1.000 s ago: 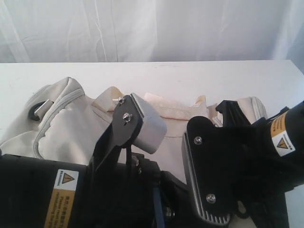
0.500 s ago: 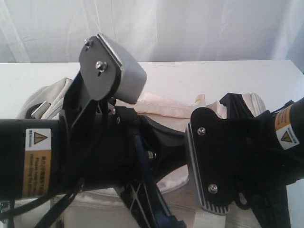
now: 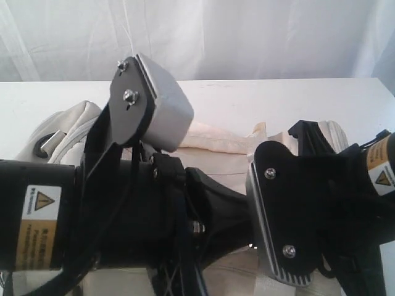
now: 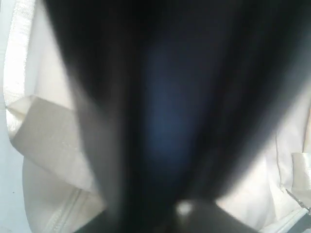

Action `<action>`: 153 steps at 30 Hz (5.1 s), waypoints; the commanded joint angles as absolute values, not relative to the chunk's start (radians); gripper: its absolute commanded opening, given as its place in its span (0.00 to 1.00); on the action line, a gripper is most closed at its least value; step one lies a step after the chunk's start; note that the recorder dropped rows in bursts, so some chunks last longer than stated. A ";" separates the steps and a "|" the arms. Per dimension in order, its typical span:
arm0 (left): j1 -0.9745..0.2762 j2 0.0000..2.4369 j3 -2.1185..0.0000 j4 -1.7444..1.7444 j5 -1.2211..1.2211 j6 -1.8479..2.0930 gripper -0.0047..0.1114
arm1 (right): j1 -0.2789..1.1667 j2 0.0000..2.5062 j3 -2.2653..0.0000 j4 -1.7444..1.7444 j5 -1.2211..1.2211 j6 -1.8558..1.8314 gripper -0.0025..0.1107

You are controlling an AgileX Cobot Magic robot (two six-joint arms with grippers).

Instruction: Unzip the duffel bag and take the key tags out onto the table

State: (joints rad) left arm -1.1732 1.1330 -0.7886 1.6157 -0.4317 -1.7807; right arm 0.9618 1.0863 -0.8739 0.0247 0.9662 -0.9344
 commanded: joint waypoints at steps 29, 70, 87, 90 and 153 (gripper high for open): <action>-1.189 1.264 -0.710 1.744 -0.686 -1.796 0.04 | 0.957 1.098 -0.869 -0.060 0.944 -0.858 0.02; -1.189 0.779 -0.346 1.744 -0.343 -2.113 0.04 | 0.957 1.096 -0.869 -0.207 0.961 -0.798 0.02; -1.189 0.779 -0.282 1.744 -0.347 -2.113 0.04 | 0.957 1.003 -0.871 -0.367 0.990 -0.626 0.02; -1.189 0.779 -0.282 1.744 -0.345 -2.113 0.04 | 0.957 1.003 -0.871 -0.367 0.932 -0.558 0.03; -1.189 0.779 -0.322 1.733 -0.170 -2.114 0.04 | 1.076 1.168 -0.871 -0.213 0.813 -0.847 0.02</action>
State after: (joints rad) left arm -1.1842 0.7854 -0.3527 1.7267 -0.1738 -2.1060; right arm 1.0883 1.1901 -0.8734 -0.0617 0.7243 -0.8806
